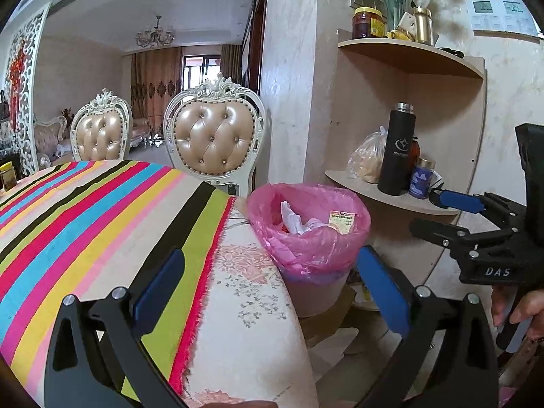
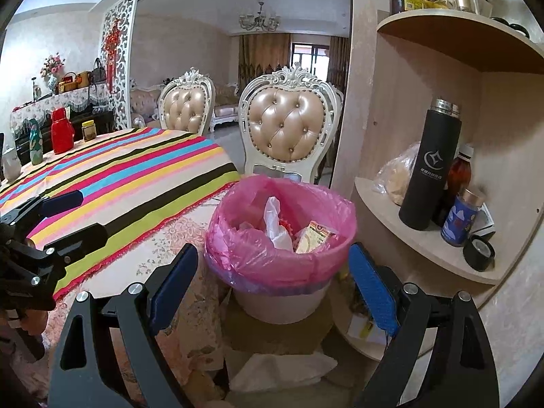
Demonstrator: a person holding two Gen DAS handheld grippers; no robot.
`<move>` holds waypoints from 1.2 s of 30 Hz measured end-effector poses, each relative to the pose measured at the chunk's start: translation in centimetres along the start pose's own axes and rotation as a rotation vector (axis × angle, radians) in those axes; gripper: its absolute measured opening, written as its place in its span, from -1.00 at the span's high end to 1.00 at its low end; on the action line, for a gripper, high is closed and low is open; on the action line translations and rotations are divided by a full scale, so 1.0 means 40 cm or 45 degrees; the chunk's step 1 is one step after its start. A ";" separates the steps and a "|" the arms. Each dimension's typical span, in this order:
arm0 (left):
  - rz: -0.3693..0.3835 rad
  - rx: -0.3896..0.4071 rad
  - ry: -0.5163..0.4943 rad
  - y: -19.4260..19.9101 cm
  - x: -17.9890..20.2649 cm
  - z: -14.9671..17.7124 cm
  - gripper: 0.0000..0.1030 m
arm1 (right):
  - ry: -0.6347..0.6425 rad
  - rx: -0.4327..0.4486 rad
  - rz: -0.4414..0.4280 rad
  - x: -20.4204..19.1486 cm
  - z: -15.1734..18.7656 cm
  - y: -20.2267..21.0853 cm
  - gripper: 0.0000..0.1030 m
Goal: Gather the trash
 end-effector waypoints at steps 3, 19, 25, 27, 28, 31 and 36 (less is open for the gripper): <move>-0.002 0.001 -0.003 -0.001 -0.001 0.002 -0.91 | 0.008 0.003 -0.005 -0.006 -0.001 0.002 -0.65; -0.008 -0.019 -0.026 -0.016 0.006 0.012 -0.91 | -0.001 -0.007 -0.011 -0.002 0.005 -0.008 -0.65; -0.011 -0.019 -0.029 -0.012 0.003 0.016 -0.91 | 0.002 -0.011 -0.016 -0.004 0.008 -0.008 -0.65; -0.012 -0.020 -0.033 -0.013 0.003 0.017 -0.91 | 0.001 -0.011 -0.018 -0.003 0.009 -0.009 -0.65; -0.013 -0.023 -0.037 -0.013 0.004 0.018 -0.91 | 0.001 -0.011 -0.019 -0.004 0.008 -0.008 -0.65; -0.014 -0.028 -0.045 -0.017 0.006 0.019 -0.91 | -0.004 -0.010 -0.025 -0.003 0.009 -0.010 -0.65; -0.026 -0.026 -0.039 -0.018 0.004 0.020 -0.91 | -0.002 -0.015 -0.035 -0.006 0.013 -0.011 -0.65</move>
Point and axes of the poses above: each gripper's, at about its wrist camera, not at the fingertips, and y roughly against the way its jaws point, x to its right, z to its underside, the point moved 4 cm from there along -y, roughly the way its jaws point, and after that the axes turned 7 degrees about -y, right-handed, at the moved point
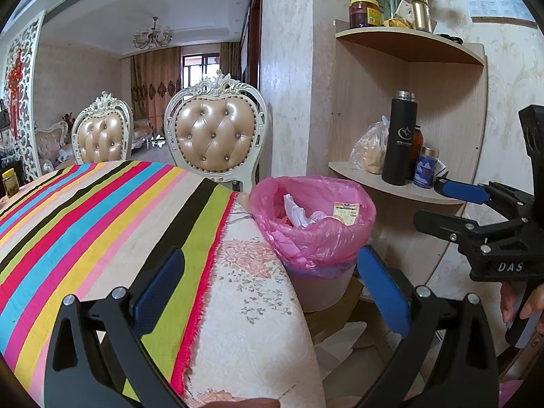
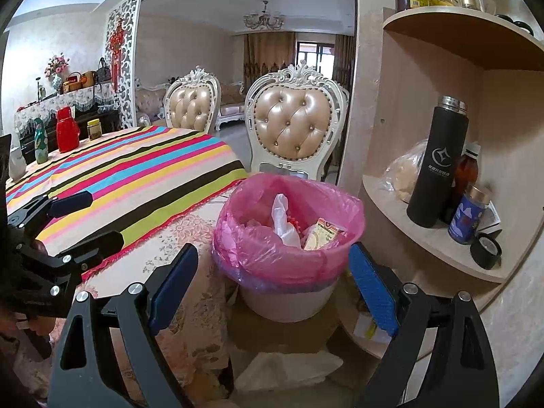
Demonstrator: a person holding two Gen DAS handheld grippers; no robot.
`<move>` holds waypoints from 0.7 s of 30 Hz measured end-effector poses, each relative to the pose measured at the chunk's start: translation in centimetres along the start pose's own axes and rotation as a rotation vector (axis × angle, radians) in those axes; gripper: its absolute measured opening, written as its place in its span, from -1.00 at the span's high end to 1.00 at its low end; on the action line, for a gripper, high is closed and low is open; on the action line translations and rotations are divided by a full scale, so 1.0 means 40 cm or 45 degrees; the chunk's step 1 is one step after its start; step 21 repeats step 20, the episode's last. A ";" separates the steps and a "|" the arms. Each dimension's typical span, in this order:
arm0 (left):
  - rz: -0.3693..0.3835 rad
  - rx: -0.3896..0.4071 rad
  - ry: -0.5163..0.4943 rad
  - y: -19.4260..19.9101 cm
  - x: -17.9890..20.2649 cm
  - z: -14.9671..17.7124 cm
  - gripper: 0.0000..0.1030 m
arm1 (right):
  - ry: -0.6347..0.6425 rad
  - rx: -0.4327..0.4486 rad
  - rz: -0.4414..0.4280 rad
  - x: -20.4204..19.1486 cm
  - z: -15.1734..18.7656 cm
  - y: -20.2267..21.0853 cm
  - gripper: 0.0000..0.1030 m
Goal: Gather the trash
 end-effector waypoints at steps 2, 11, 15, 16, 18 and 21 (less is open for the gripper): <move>-0.005 -0.002 0.005 -0.002 -0.004 0.001 -0.91 | 0.000 -0.002 -0.007 -0.003 0.003 -0.001 -0.65; -0.026 -0.008 -0.012 -0.010 -0.002 0.007 -0.91 | -0.010 -0.008 -0.009 -0.004 0.011 -0.002 -0.65; -0.011 -0.013 -0.004 -0.011 -0.005 0.003 -0.91 | -0.022 -0.006 -0.010 -0.001 0.010 -0.001 -0.65; -0.004 -0.012 0.004 -0.011 -0.008 0.004 -0.91 | -0.024 -0.006 -0.011 0.001 0.009 -0.002 -0.65; 0.001 -0.013 0.008 -0.012 -0.008 0.004 -0.91 | -0.023 -0.005 -0.008 0.001 0.008 -0.001 -0.65; -0.001 -0.012 0.003 -0.013 -0.007 0.004 -0.91 | -0.022 -0.007 -0.008 0.001 0.008 -0.002 -0.65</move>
Point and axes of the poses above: each gripper's, at about its wrist camera, not at the fingertips, and y roughly against the way its jaws point, x to its right, z to its underside, the point moved 4 cm from there along -y, roughly the way its jaws point, and after that the axes turned 7 degrees about -y, right-handed, at the moved point
